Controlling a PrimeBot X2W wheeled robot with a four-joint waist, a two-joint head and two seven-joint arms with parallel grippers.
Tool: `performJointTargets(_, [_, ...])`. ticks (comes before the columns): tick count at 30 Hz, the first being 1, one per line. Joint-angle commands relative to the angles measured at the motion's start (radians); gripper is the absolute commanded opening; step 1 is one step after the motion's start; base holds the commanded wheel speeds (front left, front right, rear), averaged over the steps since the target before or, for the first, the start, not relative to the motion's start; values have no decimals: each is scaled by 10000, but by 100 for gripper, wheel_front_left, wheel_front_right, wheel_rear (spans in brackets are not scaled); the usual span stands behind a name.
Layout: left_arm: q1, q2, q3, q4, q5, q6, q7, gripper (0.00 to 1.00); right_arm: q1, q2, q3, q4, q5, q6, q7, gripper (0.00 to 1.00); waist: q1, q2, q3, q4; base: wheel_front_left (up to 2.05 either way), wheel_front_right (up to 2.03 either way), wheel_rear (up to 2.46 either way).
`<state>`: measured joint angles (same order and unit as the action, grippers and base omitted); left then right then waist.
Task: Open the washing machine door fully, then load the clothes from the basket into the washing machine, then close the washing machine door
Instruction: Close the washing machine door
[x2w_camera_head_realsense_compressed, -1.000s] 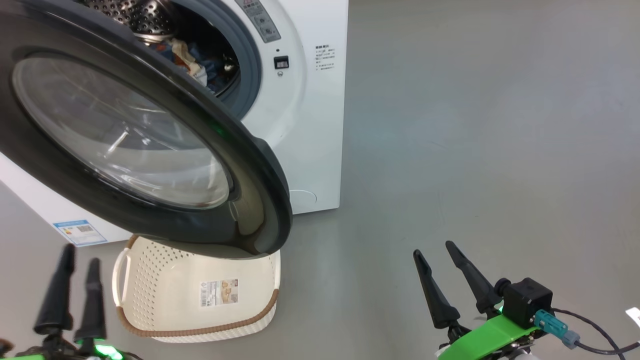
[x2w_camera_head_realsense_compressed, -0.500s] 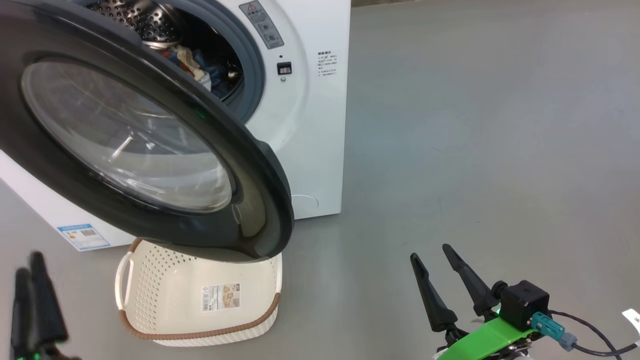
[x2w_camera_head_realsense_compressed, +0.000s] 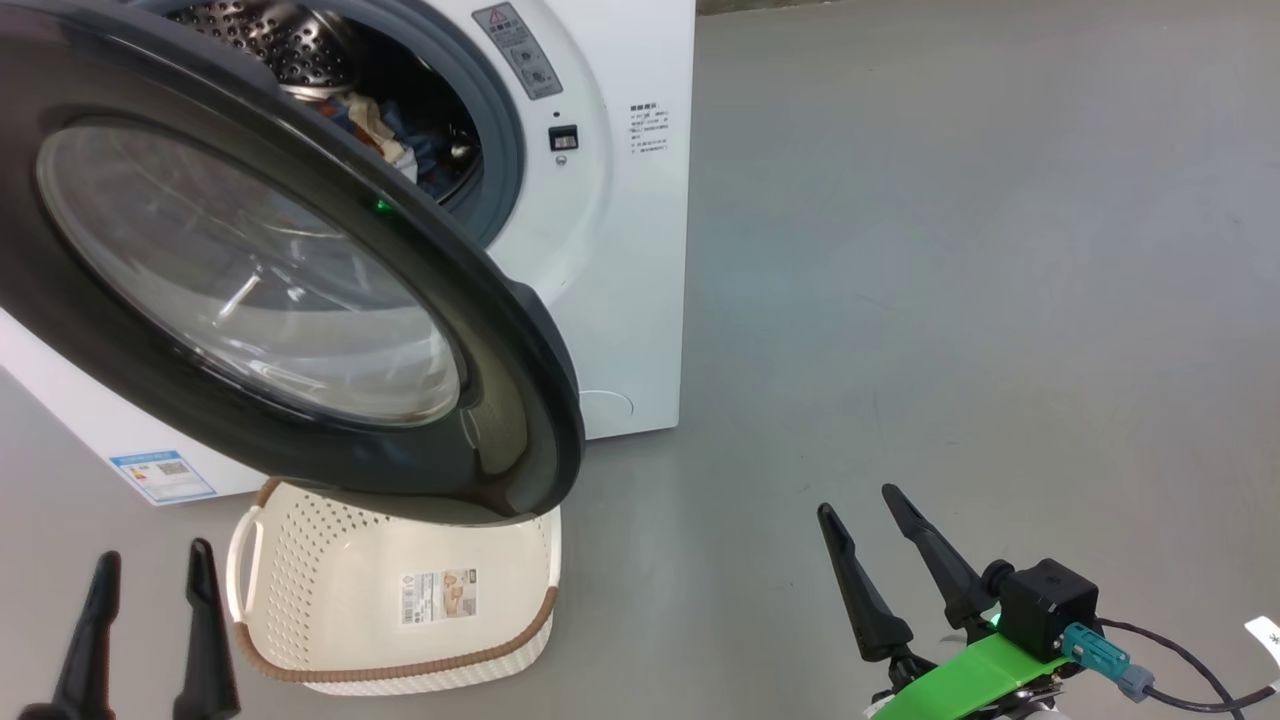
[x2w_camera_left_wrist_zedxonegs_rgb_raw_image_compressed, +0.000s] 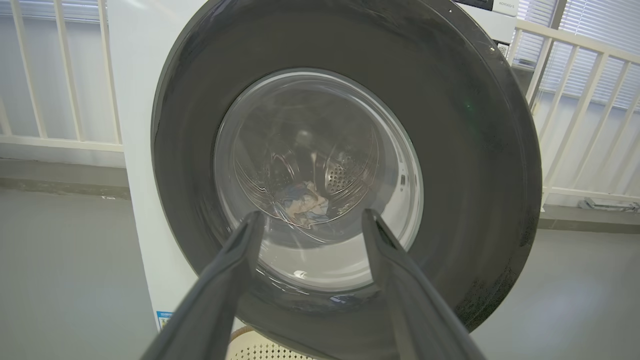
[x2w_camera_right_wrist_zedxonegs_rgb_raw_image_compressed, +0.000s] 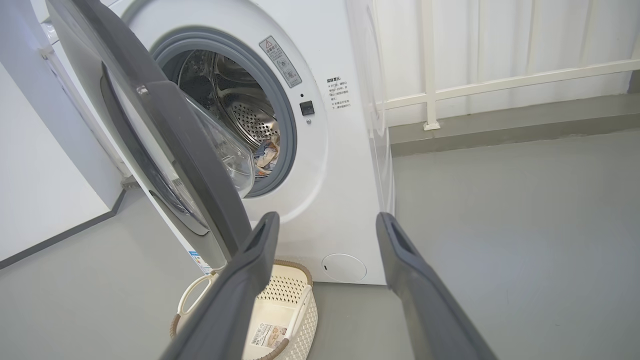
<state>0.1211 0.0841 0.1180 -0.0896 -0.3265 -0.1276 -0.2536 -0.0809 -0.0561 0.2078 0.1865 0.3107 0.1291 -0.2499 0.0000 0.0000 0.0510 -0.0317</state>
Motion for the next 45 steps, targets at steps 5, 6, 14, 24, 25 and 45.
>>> performJointTargets(5, [143, -123, 435, -105, 1153, -30, -80, 100, -32, 59, 199, -325, -52, 16, -118, 100, 0, 0, -53, -45, 0, 0, 0])
performJointTargets(6, [207, -158, 472, -24, 1293, -22, -80, 100, -29, 59, 203, -327, -62, 16, -118, 100, 0, 0, -69, -57, 0, 0, 0])
performJointTargets(14, [579, -301, 548, 568, 1725, 135, -81, 100, 15, 59, 146, -401, -194, 16, -118, 100, 0, 0, -183, -129, 0, 0, 0])
performJointTargets(24, [668, -334, 673, 926, 1784, 480, -81, 100, 217, 59, -255, -510, -454, 16, -118, 100, 0, 0, -268, -199, 0, 0, 0])
performJointTargets(25, [661, -334, 667, 938, 1737, 510, -81, 100, 236, 59, -264, -522, -465, 16, -118, 100, 0, 0, -272, -206, 0, 0, 0])
performJointTargets(45, [680, -338, 406, 997, 1606, 808, -82, 100, 327, 59, -387, -536, -540, 16, -118, 100, 0, 0, -291, -202, 0, 0, 0])
